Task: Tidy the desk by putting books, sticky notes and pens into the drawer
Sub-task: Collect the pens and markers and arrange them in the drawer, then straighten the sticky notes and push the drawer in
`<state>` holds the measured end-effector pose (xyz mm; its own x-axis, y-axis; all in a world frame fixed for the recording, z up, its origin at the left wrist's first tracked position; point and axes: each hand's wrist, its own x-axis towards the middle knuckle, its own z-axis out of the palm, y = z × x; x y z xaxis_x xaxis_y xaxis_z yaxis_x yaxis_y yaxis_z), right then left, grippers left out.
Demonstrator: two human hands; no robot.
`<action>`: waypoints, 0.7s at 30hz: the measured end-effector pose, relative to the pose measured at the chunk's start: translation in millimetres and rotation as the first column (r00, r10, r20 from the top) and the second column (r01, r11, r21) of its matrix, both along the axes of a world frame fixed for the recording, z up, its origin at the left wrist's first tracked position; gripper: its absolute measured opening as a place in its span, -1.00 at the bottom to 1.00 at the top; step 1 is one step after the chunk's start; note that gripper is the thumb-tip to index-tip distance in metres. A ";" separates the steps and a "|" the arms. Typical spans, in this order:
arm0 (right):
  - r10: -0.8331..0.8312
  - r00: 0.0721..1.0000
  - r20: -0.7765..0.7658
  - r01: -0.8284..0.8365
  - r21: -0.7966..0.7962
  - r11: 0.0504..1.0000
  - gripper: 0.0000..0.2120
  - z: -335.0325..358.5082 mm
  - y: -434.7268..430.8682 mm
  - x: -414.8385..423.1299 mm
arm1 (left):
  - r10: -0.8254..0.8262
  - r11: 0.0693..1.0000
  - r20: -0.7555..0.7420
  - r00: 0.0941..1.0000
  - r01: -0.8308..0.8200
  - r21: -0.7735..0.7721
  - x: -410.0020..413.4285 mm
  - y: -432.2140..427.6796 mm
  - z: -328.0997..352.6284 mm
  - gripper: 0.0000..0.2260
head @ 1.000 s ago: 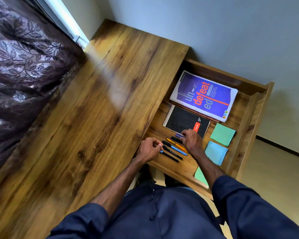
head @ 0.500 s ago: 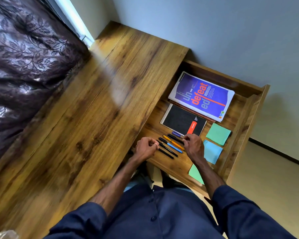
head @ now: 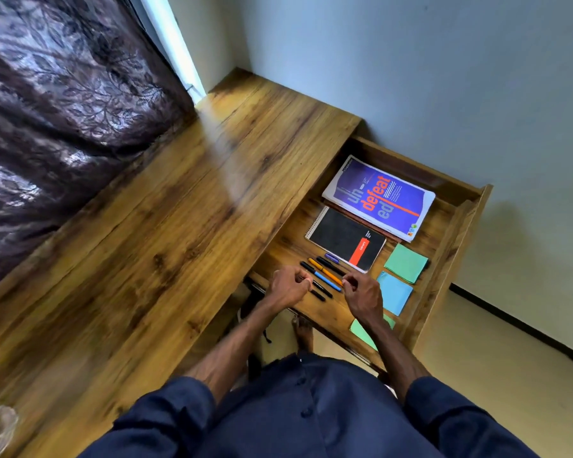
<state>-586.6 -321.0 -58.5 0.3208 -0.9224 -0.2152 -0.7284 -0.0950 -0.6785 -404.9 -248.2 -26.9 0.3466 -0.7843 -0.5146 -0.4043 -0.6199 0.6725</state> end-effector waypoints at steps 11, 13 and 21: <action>0.011 0.999 -0.032 -0.012 -0.031 0.999 -0.81 22.5 40.0 -61.5 | -0.020 0.999 -0.110 0.994 0.015 -0.042 -76.4 51.3 -3.8 -0.86; -0.010 1.000 -0.022 0.009 -0.025 1.000 -0.81 25.8 42.0 -70.7 | -0.038 0.998 -0.095 0.995 0.034 -0.043 -87.3 54.8 -3.6 -0.89; 0.032 0.999 0.011 -0.033 0.031 0.999 -0.80 28.7 42.2 -89.6 | -0.040 0.999 -0.057 0.998 0.039 -0.032 -108.9 54.5 -1.1 -0.86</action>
